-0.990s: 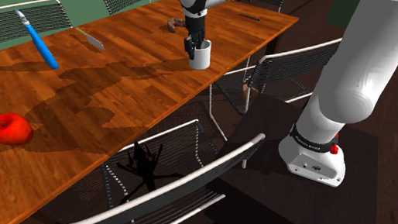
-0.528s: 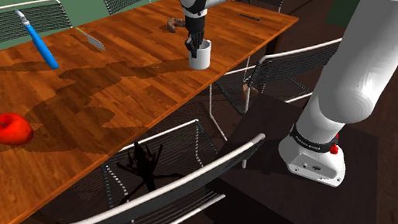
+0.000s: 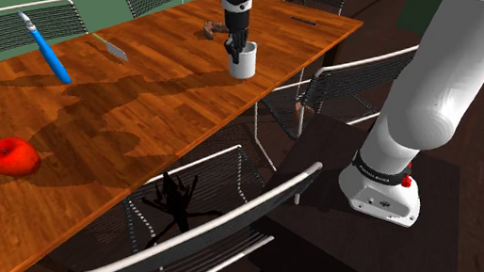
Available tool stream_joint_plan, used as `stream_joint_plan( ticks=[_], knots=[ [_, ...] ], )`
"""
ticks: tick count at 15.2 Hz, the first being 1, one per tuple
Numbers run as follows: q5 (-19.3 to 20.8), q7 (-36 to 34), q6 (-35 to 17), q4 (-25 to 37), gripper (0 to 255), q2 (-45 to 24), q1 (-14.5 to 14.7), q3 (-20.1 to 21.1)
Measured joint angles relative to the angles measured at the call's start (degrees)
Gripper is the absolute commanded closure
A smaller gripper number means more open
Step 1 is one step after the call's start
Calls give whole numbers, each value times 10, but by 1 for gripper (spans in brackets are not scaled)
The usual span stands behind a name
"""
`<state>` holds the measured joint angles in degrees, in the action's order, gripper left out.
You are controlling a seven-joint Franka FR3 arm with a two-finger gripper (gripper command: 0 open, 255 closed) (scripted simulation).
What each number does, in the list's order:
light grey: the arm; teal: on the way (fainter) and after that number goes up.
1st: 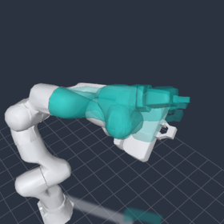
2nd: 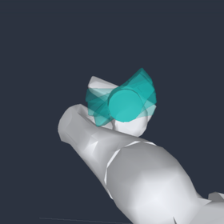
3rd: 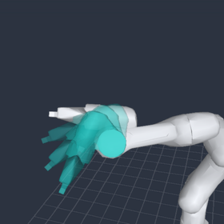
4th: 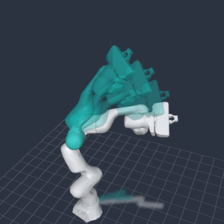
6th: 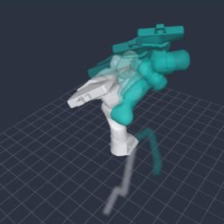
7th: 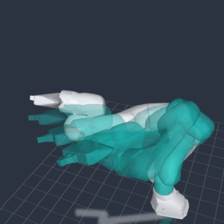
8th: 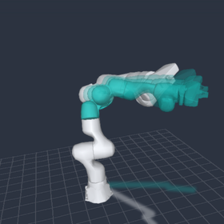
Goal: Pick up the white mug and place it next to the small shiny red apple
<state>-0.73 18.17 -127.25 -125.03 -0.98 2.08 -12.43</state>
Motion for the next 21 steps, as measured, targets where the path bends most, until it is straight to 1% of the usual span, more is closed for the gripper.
stream_joint_plan(
  ticks=[13, 21],
  knots=[
    [11, -8, 97, 55, 255, 43, 1, 1],
    [14, -11, 158, 104, 255, 55, 2, 3]
  ],
)
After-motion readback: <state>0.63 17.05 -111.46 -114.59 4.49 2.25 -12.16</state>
